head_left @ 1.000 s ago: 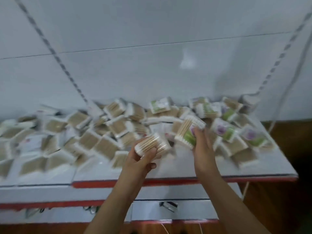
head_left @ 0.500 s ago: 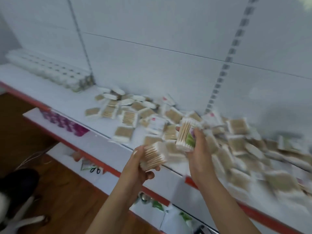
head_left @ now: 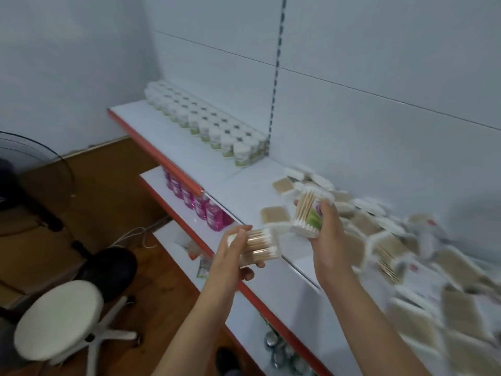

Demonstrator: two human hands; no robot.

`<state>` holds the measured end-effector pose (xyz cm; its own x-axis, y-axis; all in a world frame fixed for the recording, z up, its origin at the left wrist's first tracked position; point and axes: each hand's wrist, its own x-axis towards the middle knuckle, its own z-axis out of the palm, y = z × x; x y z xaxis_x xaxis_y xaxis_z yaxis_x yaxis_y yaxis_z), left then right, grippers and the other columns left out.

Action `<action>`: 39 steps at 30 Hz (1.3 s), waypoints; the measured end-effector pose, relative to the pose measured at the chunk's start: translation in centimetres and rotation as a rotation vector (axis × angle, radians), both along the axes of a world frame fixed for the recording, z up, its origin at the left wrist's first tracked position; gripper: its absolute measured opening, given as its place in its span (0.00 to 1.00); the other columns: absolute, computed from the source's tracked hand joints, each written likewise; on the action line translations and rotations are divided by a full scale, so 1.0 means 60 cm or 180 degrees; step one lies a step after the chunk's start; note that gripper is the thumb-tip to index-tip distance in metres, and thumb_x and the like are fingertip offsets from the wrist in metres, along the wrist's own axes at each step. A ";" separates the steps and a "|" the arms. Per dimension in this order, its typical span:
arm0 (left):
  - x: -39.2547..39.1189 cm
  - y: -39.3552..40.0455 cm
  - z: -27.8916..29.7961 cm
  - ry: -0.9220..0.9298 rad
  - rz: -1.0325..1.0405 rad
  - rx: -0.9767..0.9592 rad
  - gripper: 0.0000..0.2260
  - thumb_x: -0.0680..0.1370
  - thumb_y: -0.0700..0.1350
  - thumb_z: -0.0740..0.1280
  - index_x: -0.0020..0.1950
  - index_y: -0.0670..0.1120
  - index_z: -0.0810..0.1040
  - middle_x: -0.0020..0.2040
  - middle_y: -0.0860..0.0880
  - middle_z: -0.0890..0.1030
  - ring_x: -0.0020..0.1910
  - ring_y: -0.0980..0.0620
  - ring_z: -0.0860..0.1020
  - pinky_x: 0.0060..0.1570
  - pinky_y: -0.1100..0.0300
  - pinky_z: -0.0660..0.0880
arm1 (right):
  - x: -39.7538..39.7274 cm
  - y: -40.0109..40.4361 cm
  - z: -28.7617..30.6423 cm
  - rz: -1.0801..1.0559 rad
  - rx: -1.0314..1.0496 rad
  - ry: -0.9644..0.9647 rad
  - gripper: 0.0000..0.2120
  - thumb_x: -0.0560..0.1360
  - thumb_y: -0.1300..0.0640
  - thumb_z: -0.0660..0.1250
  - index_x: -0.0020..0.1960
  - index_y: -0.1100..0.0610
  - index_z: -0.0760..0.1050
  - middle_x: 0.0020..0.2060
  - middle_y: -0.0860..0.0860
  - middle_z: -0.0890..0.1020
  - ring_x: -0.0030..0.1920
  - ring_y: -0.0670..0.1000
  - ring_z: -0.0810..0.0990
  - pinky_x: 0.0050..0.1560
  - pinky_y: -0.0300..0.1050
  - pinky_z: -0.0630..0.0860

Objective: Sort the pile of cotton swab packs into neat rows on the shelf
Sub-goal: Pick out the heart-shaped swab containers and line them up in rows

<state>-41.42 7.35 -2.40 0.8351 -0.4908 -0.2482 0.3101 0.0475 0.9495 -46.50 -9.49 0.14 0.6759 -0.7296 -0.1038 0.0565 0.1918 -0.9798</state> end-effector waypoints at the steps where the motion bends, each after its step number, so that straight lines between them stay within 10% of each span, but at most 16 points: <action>1: 0.035 0.001 -0.003 -0.0032 0.0018 0.0029 0.12 0.83 0.56 0.58 0.62 0.55 0.75 0.53 0.47 0.81 0.43 0.50 0.82 0.36 0.64 0.75 | 0.040 0.000 -0.005 0.0030 0.0060 -0.0039 0.19 0.73 0.38 0.60 0.54 0.49 0.79 0.54 0.47 0.83 0.59 0.51 0.79 0.67 0.54 0.71; 7: 0.272 0.017 -0.010 -0.0113 0.0231 0.0373 0.19 0.77 0.65 0.60 0.66 0.61 0.72 0.59 0.46 0.78 0.50 0.43 0.81 0.42 0.60 0.78 | 0.300 0.012 -0.029 0.0296 0.0322 -0.0233 0.14 0.78 0.43 0.59 0.53 0.49 0.78 0.52 0.50 0.83 0.54 0.49 0.81 0.67 0.56 0.72; 14: 0.501 0.068 0.010 -0.0296 0.0690 0.0538 0.16 0.77 0.61 0.64 0.64 0.60 0.76 0.56 0.51 0.81 0.45 0.59 0.82 0.42 0.60 0.79 | 0.575 0.057 -0.030 0.0698 0.0426 -0.0092 0.10 0.78 0.43 0.60 0.51 0.45 0.77 0.49 0.47 0.84 0.55 0.51 0.81 0.68 0.57 0.71; 29: 0.997 0.191 -0.015 -0.0158 0.0657 0.0124 0.16 0.80 0.51 0.66 0.68 0.53 0.75 0.58 0.49 0.84 0.55 0.48 0.84 0.53 0.52 0.82 | 1.016 0.170 -0.090 0.0833 -0.0321 0.0007 0.10 0.83 0.52 0.59 0.64 0.45 0.71 0.53 0.39 0.80 0.48 0.32 0.79 0.44 0.26 0.73; 39: 1.336 0.255 0.009 -0.0769 0.0101 0.0639 0.19 0.76 0.41 0.74 0.61 0.60 0.75 0.58 0.55 0.78 0.49 0.63 0.82 0.44 0.59 0.83 | 1.276 0.229 -0.102 0.0891 -0.1711 0.0407 0.33 0.71 0.48 0.74 0.72 0.44 0.64 0.66 0.41 0.74 0.66 0.43 0.74 0.65 0.48 0.75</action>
